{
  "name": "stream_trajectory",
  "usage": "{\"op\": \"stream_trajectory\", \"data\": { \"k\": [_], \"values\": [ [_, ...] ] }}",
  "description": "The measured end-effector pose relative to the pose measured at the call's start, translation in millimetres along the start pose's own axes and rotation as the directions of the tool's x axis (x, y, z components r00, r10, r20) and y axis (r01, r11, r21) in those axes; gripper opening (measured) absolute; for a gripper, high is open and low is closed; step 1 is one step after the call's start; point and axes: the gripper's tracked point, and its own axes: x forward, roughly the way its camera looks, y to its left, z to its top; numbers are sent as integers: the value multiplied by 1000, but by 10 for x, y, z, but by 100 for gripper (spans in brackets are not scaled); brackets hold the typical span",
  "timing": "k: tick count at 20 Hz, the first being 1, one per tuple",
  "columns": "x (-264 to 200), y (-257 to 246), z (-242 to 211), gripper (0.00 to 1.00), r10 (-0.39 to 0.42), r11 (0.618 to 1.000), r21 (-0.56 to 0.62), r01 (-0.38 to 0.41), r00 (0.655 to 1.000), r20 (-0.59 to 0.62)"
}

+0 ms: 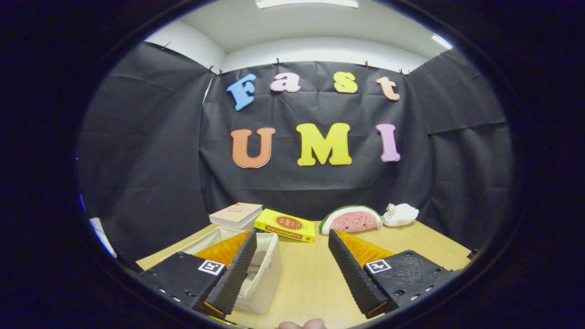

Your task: Open the storage box then place both shoes into the box .Put the left shoe in first, then the right shoe, with the right side of both shoes facing outward in a uniform manner.

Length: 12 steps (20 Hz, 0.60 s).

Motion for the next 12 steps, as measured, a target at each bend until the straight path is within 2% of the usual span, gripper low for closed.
{"op": "stream_trajectory", "data": {
  "k": [3, 6, 12],
  "values": [
    [-173, -1, -30, 96, 3, 1000, -23, -2, 998, 60],
    [-261, -17, -153, 96, 20, 999, 25, -21, 999, 50],
    [-259, -52, -331, 95, 23, 1000, 7, -23, 999, 32]
  ]
}}
